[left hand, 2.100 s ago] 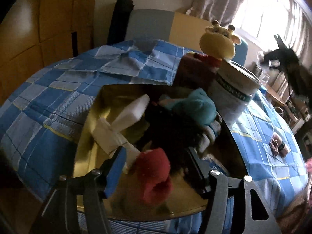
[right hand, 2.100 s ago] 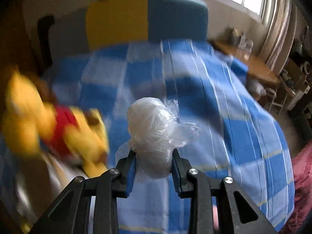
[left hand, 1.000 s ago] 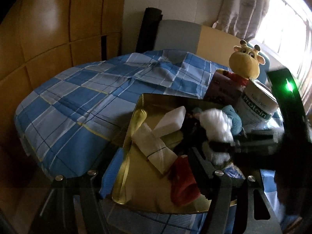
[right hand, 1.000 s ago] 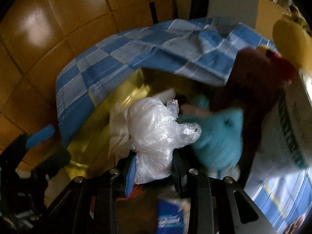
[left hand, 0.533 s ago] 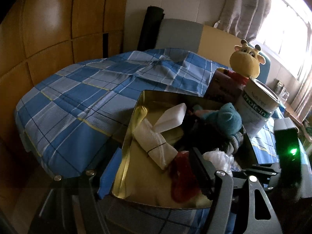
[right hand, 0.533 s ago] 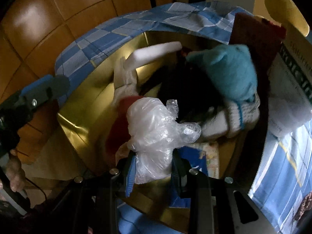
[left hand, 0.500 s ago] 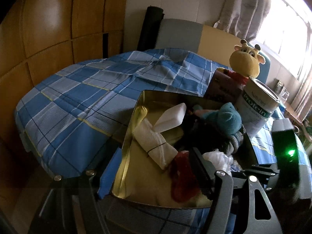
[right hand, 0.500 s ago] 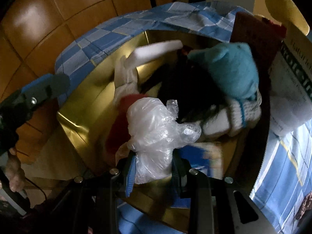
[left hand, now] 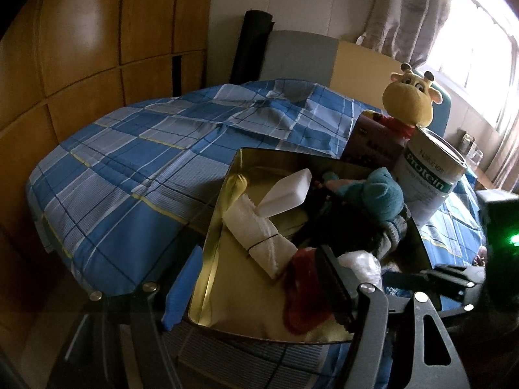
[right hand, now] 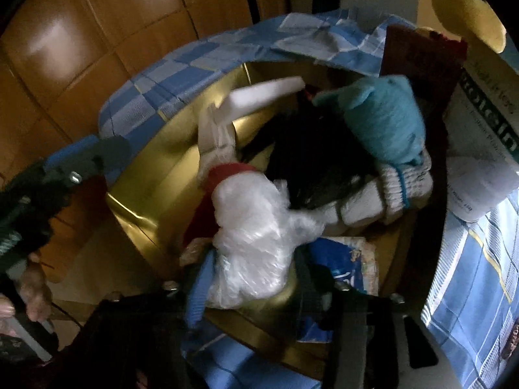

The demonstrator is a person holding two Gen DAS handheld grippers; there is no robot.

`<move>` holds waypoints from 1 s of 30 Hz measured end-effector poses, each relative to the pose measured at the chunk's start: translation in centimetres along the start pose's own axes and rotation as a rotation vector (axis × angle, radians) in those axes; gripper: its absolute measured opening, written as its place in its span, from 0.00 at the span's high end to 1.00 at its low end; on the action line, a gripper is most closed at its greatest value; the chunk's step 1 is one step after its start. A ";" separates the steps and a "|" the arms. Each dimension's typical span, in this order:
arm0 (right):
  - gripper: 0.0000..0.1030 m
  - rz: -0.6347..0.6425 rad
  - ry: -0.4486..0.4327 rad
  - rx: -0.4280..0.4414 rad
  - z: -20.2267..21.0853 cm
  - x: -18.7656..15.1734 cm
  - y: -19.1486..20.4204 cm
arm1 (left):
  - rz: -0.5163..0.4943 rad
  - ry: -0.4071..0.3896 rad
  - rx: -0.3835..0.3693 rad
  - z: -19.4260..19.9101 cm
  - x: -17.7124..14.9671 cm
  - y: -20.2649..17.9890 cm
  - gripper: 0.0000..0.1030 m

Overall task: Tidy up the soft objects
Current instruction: 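Carry the clear plastic bag ball into the gold tray and open the right gripper, then move both grippers back from the tray to the remaining items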

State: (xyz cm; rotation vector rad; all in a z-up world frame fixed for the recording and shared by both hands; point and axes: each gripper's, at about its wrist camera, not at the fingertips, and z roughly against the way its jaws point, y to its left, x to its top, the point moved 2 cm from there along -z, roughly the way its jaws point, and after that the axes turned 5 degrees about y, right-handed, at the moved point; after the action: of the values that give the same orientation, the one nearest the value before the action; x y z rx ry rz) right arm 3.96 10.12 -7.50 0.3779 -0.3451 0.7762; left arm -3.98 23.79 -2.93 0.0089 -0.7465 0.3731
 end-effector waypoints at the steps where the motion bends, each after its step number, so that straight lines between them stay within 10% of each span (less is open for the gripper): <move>1: 0.44 -0.002 -0.012 0.001 0.4 0.0 -0.1 | -0.003 -0.001 0.000 0.0 0.0 -0.1 0.30; 15: 0.43 -0.124 -0.134 -0.048 6.4 -2.2 -5.2 | -0.063 -0.002 -0.029 0.4 -0.2 -2.4 0.30; 30: 0.42 -0.784 -0.222 -0.354 17.7 -14.5 -28.5 | -0.208 0.004 -0.135 0.9 -0.2 -8.4 0.30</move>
State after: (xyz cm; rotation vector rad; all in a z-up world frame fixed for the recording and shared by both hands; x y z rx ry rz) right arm 12.23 -25.31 -3.99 0.2324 -0.4884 -0.0996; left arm -1.87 15.79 -1.38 -0.0411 -0.7581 0.1247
